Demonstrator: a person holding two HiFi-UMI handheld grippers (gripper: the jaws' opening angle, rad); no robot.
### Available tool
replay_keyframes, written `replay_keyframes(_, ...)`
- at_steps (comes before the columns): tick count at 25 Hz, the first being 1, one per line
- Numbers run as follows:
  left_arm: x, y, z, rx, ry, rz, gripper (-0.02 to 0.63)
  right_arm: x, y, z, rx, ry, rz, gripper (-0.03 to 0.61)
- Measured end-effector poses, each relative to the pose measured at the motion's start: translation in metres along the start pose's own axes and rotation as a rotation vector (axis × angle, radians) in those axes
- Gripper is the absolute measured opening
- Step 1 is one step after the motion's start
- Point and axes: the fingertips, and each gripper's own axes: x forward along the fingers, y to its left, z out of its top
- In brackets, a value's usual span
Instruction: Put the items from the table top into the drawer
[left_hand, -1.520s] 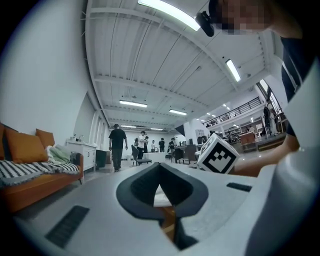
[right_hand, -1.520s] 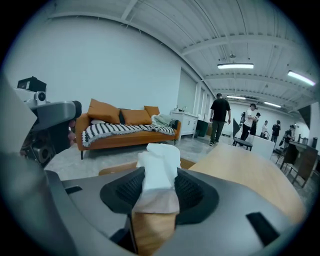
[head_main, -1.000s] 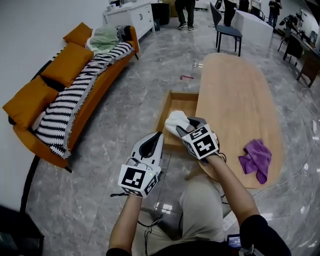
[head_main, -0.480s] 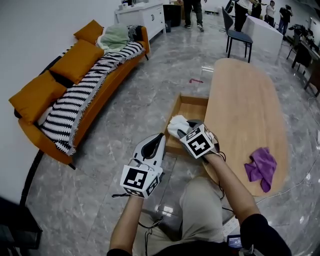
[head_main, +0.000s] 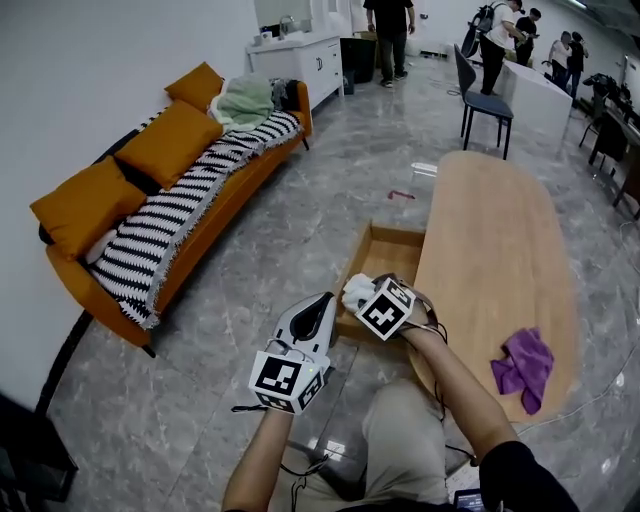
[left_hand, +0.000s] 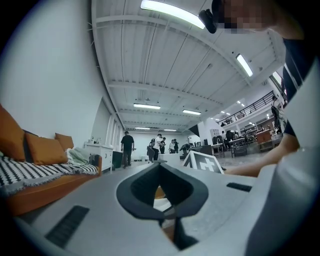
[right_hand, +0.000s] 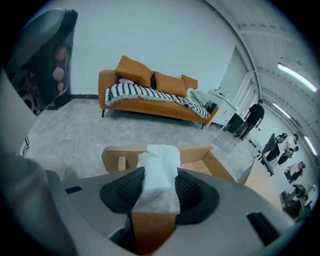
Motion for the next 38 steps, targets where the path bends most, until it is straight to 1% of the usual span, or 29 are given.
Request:
replay_keyframes(10,0.000,0.015,0.005,-0.010,-0.025,0.032,0.005,0.028,0.009,-0.010,-0.057,0.147,0.085,0.199)
replay_keyframes(13,0.004,0.014,0.007,-0.002,-0.030,0.028,0.005,0.035,0.014,-0.015,-0.075,0.187,0.112,0.201)
replay_keyframes(17,0.005,0.013,0.006,-0.003,-0.032,0.026,0.005,0.044,0.020,-0.019,-0.123,0.238,0.136,0.201)
replay_keyframes(22,0.003,0.014,0.005,-0.004,-0.029,0.032,0.005,0.048,0.018,-0.019,-0.125,0.245,0.124,0.204)
replay_keyframes(28,0.002,0.014,0.004,-0.026,-0.038,0.031,0.005,0.049,0.012,-0.022,-0.065,0.258,0.088,0.269)
replay_keyframes(35,0.001,0.015,0.001,-0.018,-0.029,0.026,0.005,0.042,0.006,-0.021,-0.103,0.243,0.049,0.295)
replay_keyframes(38,0.001,0.016,0.004,-0.013,-0.032,0.029,0.005,0.038,0.004,-0.015,-0.084,0.210,0.047,0.295)
